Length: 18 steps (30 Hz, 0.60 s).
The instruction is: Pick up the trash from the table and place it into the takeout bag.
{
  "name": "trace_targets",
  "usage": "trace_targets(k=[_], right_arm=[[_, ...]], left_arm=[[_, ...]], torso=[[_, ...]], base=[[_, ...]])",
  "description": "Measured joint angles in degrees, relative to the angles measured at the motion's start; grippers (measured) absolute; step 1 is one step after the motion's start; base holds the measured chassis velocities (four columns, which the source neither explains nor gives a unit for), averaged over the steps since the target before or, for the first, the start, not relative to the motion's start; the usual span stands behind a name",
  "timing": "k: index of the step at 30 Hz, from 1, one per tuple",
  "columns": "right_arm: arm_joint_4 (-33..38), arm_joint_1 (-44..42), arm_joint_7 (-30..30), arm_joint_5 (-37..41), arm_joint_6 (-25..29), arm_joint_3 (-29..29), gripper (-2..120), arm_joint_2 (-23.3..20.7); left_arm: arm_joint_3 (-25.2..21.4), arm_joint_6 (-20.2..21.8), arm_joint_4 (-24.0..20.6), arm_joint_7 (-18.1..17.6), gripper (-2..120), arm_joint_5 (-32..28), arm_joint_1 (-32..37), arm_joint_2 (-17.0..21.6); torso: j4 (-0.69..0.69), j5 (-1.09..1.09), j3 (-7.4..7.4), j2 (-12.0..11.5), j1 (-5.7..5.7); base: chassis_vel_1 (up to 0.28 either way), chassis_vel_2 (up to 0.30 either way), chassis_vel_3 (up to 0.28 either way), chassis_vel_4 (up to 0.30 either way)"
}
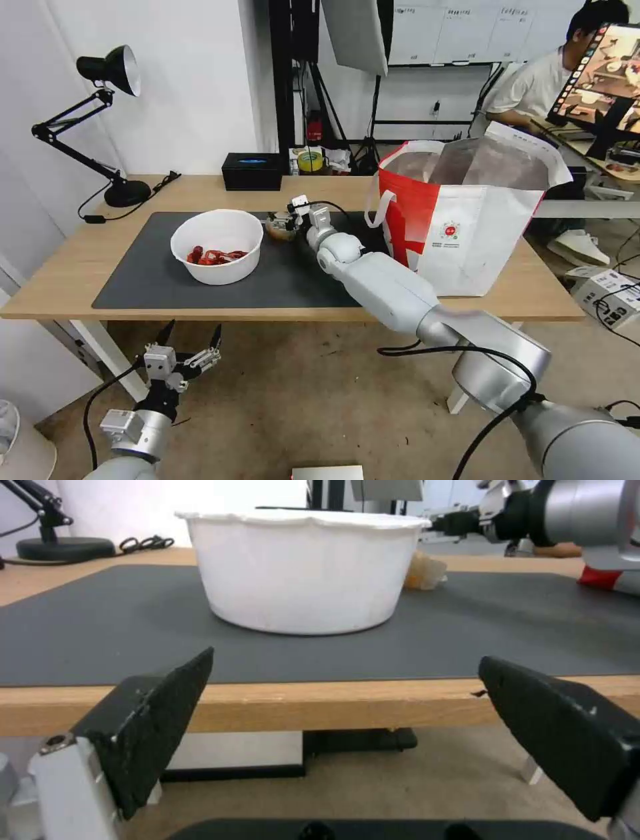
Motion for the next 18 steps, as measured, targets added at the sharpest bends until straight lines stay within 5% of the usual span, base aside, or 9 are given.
trace_targets(k=[18], right_arm=[[-3.9,1.7,-1.2,-1.5,-7.1,-1.1,100,3.0]], left_arm=[[0.0,-0.5,0.0,0.1,100,-0.1,0.0,-0.2]], torso=[[0.00,0.00,0.00,0.0,0.00]], base=[[0.000,0.000,0.000,0.000]])
